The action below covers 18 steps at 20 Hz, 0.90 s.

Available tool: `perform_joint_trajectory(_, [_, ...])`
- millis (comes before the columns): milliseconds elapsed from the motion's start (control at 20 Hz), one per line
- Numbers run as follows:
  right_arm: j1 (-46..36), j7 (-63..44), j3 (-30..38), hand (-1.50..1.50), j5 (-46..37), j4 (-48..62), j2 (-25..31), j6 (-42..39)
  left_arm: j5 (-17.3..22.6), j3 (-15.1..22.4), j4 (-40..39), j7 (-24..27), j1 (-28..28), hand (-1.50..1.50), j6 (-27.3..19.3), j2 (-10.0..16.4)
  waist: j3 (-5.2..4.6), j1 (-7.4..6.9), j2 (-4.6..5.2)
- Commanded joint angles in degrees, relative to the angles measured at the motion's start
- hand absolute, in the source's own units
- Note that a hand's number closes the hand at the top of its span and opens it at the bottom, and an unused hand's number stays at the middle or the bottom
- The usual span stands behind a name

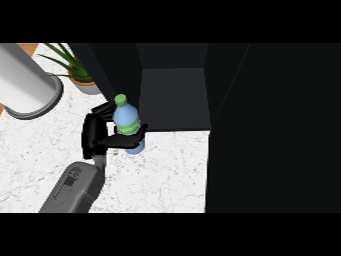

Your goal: Pick up the bottled water, place it into the cabinet and close the cabinet

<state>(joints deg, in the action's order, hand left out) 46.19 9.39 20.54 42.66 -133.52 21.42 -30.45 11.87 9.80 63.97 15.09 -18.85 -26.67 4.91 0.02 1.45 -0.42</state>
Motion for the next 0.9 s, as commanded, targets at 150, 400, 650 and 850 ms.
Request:
perform_joint_trajectory(150, [1.10, -1.07, 0.60, -1.50, 3.89, -4.36, 0.53, 0.54, 0.14, 2.55, -5.04, -4.89, -12.58, 1.50, -0.43, -4.66, -0.15, 3.20, 0.81])
perform_joint_trajectory(400, [0.62, -1.08, -1.19, -1.50, 4.13, -4.62, 1.00, 0.22, -1.06, 1.29, -6.27, -5.60, -15.71, 1.50, -2.44, -3.47, -0.16, 4.17, 1.10])
perform_joint_trajectory(650, [-1.19, -0.13, -1.95, -1.50, 2.50, -1.67, 1.31, -0.31, -2.19, 0.48, -8.18, -3.31, -16.99, 1.50, -5.25, -3.53, -0.12, 4.72, 1.47])
perform_joint_trajectory(850, [-1.94, 0.37, -2.08, -1.50, 2.70, -2.46, 1.38, -0.28, -4.64, 1.66, -8.14, -4.15, -17.45, 1.50, -8.94, -3.62, -0.08, 5.12, 1.31])
